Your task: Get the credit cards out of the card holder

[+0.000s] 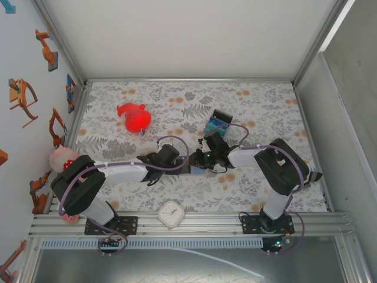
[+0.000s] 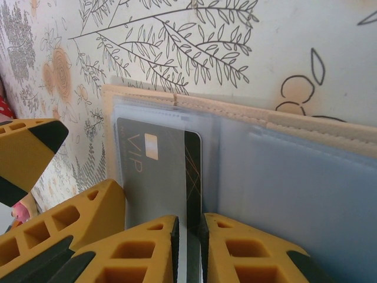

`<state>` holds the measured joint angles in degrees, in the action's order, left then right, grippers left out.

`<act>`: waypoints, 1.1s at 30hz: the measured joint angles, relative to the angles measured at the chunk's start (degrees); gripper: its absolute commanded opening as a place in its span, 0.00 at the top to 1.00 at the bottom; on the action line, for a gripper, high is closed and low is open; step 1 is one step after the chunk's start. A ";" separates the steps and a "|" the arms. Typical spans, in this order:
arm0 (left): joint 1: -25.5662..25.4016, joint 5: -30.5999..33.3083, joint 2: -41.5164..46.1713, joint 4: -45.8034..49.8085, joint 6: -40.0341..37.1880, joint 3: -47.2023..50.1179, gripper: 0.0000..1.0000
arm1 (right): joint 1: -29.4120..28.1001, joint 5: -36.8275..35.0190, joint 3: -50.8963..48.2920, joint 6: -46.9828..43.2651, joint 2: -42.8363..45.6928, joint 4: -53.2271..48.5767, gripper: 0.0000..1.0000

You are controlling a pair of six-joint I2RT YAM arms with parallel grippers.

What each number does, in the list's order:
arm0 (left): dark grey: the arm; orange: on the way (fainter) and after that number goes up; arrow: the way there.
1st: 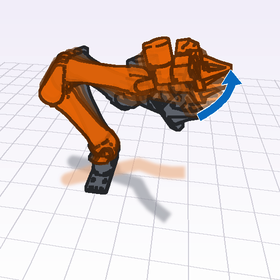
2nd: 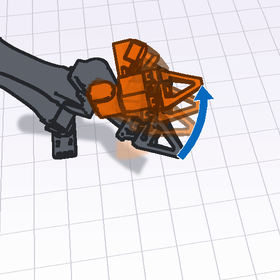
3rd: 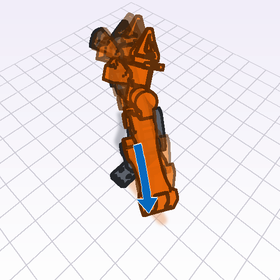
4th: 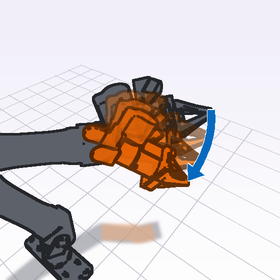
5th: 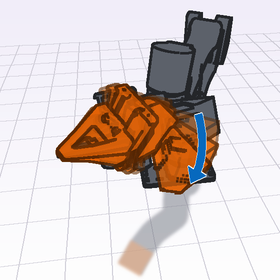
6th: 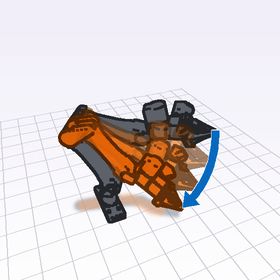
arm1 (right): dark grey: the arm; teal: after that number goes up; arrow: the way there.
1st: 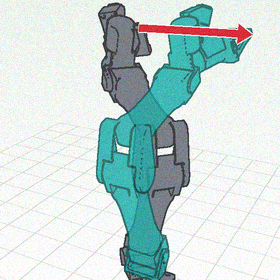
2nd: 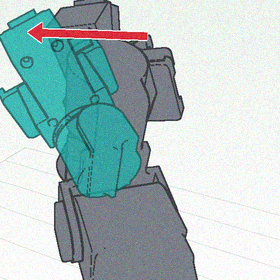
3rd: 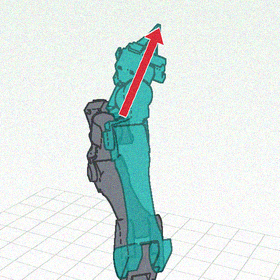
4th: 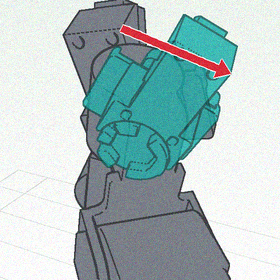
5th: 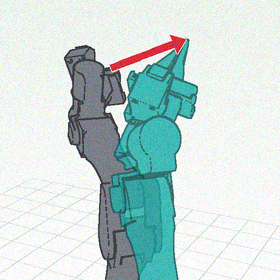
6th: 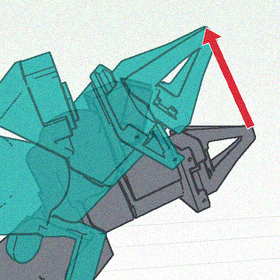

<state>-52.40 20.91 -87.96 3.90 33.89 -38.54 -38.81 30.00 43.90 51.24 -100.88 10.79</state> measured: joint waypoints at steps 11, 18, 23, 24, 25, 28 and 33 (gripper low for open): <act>-0.02 0.00 0.00 0.26 0.00 -0.15 0.03 | 0.00 0.59 0.90 0.44 -0.28 -0.90 0.76; 0.00 0.00 -0.20 1.03 0.00 -0.68 0.03 | 0.00 0.28 1.84 0.39 -0.48 -2.78 0.76; -0.02 -0.22 -0.20 1.18 0.00 -0.76 0.03 | 0.00 -0.59 2.38 0.37 -0.46 -4.15 0.77; -0.02 -0.31 -0.20 1.20 0.00 -0.76 0.03 | 0.00 -0.66 2.38 0.37 -0.46 -4.22 0.77; -0.02 -0.39 -0.20 1.22 0.00 -0.79 0.03 | 0.00 -0.70 2.40 0.37 -0.46 -4.28 0.77; -0.02 -0.48 -0.20 1.22 0.00 -0.79 0.03 | 0.00 -0.68 2.40 0.42 -0.46 -4.28 0.77; -0.02 -0.61 -0.20 1.22 0.00 -0.79 0.03 | 0.00 -0.59 2.40 0.52 -0.46 -4.07 0.80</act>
<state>-52.42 20.29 -88.16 5.13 33.89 -39.33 -38.81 29.41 46.30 51.77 -101.34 6.72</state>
